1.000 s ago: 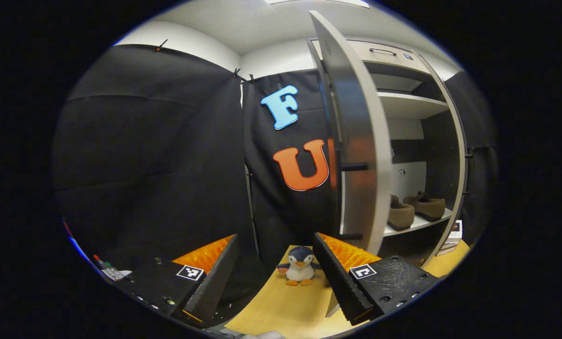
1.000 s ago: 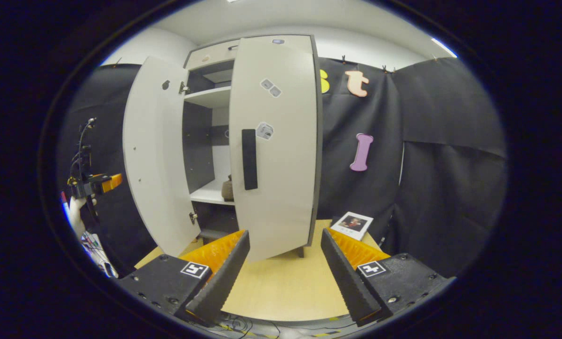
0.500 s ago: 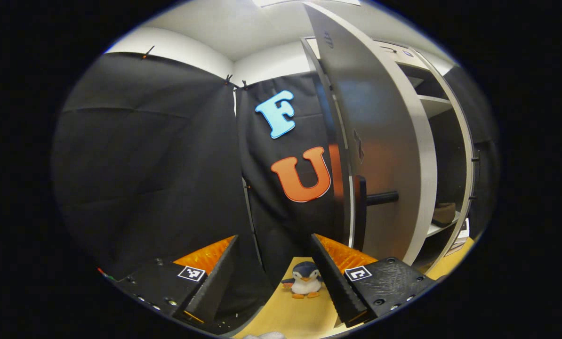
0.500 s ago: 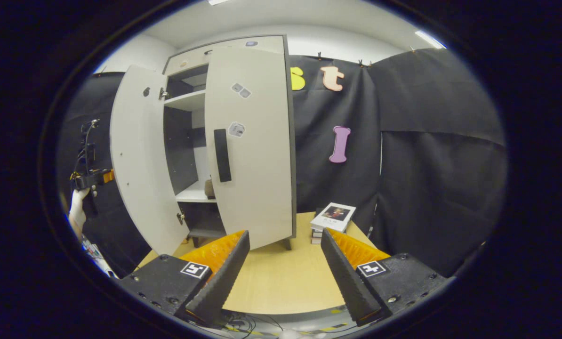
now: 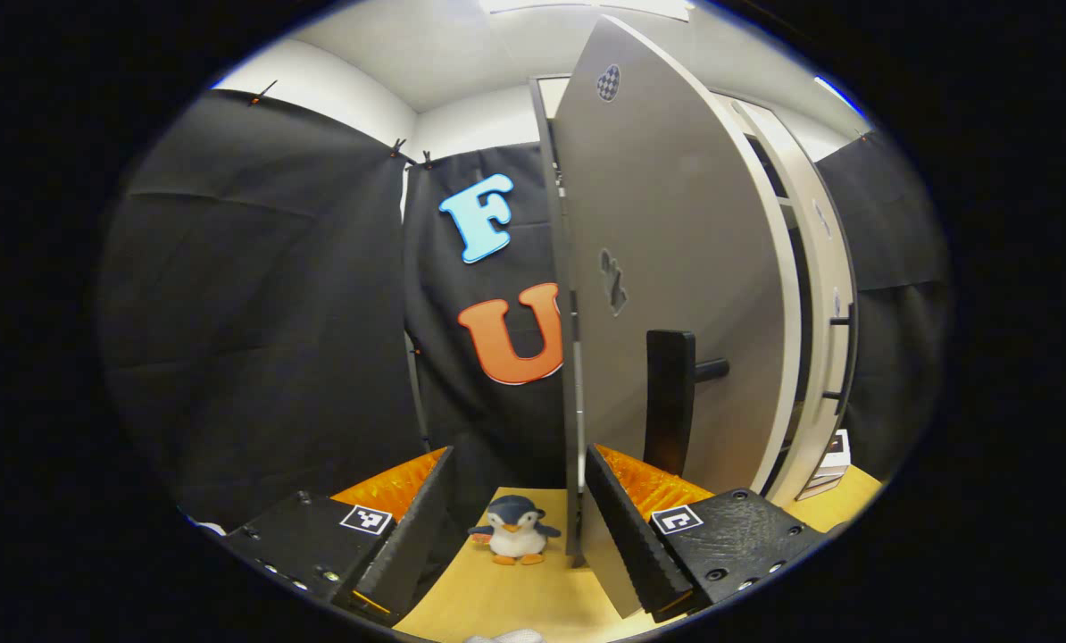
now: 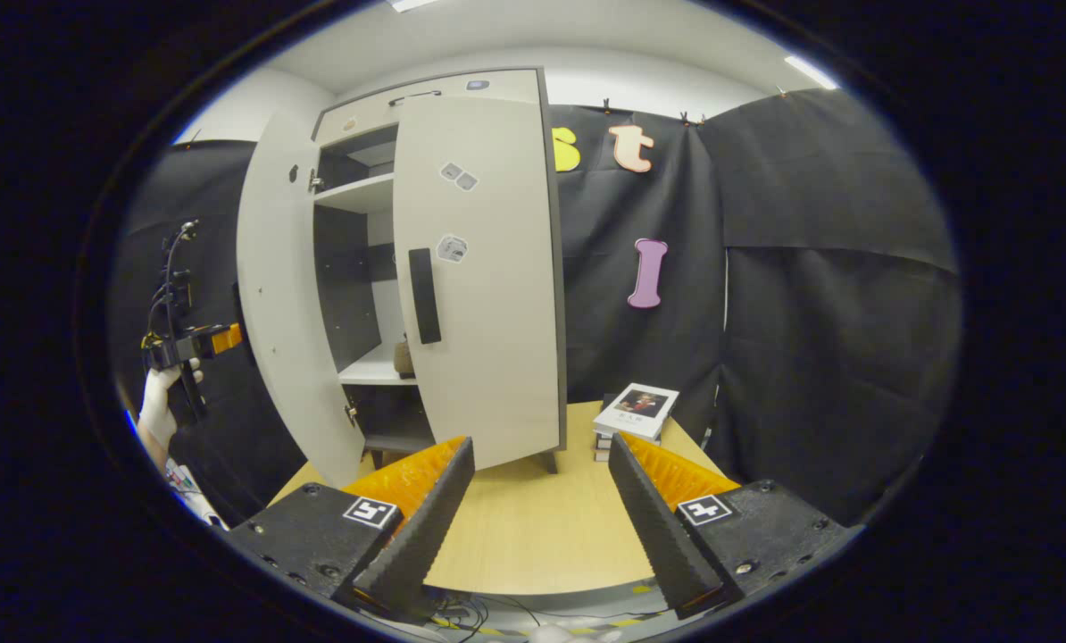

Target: Grab one shoe with the right hand and put it into the shoe cabinet, grab the other shoe with the left hand and put it into the shoe cabinet; then close the right door with the right hand and the left door with the left hand.

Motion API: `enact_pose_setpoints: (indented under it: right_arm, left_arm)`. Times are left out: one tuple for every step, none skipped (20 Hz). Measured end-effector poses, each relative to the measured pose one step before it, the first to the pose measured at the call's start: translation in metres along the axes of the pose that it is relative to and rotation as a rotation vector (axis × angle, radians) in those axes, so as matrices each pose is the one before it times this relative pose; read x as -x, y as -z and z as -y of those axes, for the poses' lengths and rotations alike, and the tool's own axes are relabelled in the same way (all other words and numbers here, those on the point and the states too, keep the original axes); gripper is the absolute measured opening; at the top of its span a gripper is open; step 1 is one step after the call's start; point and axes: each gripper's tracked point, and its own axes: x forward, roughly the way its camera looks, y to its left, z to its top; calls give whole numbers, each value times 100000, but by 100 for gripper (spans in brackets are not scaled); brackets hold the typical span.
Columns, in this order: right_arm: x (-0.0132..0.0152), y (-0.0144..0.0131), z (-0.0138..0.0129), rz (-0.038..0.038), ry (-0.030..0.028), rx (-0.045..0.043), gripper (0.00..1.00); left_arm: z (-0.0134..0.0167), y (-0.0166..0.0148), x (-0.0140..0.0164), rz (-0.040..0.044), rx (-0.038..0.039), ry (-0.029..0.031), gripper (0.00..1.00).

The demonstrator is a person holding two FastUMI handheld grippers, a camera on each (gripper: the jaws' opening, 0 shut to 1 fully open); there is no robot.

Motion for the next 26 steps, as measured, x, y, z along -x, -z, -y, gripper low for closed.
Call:
enact_pose_setpoints:
  right_arm:
    - [176, -11, 146, 128, 282, 104, 99]
    - [223, -28, 276, 81, 593, -23, 99]
    - [154, -24, 232, 189, 363, -226, 99]
    - [92, -25, 225, 309, 392, -226, 99]
    - [171, -113, 276, 460, 632, -72, 99]
    - [339, -178, 254, 413, 858, -142, 99]
    - [434, -184, 143, 551, 779, -343, 99]
    - [89, -240, -7, 907, 471, -406, 97]
    - [139, -257, 78, 833, 397, -229, 96]
    - [229, -95, 153, 689, 381, 10, 96]
    - [338, -60, 33, 423, 61, 132, 96]
    - [84, -86, -48, 217, -28, 55, 99]
    - [83, -84, -78, 75, -237, 124, 99]
    - [87, -117, -106, 419, -234, 83, 99]
    - [-14, -150, -201, 721, -209, 12, 99]
    - [155, -47, -278, 554, -753, -99, 99]
    - [-34, 38, -255, -21, -1311, -389, 99]
    - [-18, -58, -427, 159, -1125, -488, 99]
    - [-93, -56, -352, 454, -521, -127, 99]
    - [-47, -71, -301, 638, -165, 232, 99]
    - [12, -29, -153, 535, -205, 255, 99]
    - [93, -73, -208, 322, -330, -60, 99]
    - [26, 4, -273, 414, -479, -278, 99]
    - [116, -275, -223, 1081, -322, -383, 99]
    - [97, -164, 6, 923, 163, -141, 99]
    - [79, -161, -56, 731, 54, -89, 99]
  left_arm:
    - [1365, -13, -213, -445, 1949, 2710, 89]
    - [1659, -36, -197, 298, 2025, 2888, 99]
    - [1698, -27, -330, -345, 1161, 2580, 99]
    - [1612, 118, -337, 56, -891, 1856, 99]
    - [1438, -16, -432, 480, -1901, 1550, 89]
    - [1188, -11, -65, -480, -1548, 1343, 100]
    - [1143, -11, 119, 274, -675, 1453, 97]
    - [844, 71, -73, -74, -318, 1501, 97]
    - [596, 308, 286, -458, -364, 950, 96]
    - [409, 336, 424, -806, -353, 348, 100]
    - [283, 272, 586, -411, -1, 163, 100]
    - [192, 245, 831, -327, 350, 57, 100]
    - [-91, 76, 574, 132, 170, -285, 96]
    - [-26, 141, 851, 171, -264, 57, 96]
    - [-47, 269, 977, -731, -444, -92, 100]
    - [-230, 360, 1034, -694, -248, 254, 96]
    - [82, 199, 887, -610, 321, 563, 96]
    - [24, 242, 1100, -532, 394, 774, 100]
    - [-69, 54, 1251, -13, 350, 111, 100]
    - [-136, 42, 1230, 160, 346, -142, 96]
    - [-13, 15, 1083, 318, 18, -58, 96]
    - [-71, 11, 1218, -11, 115, 38, 100]
    - [-113, 96, 1286, -486, 279, -70, 100]
    - [-65, 81, 1127, -170, 409, -172, 100]
    - [-43, -47, 1310, 47, 504, 141, 100]
    - [-47, 20, 1260, 195, 85, -286, 100]
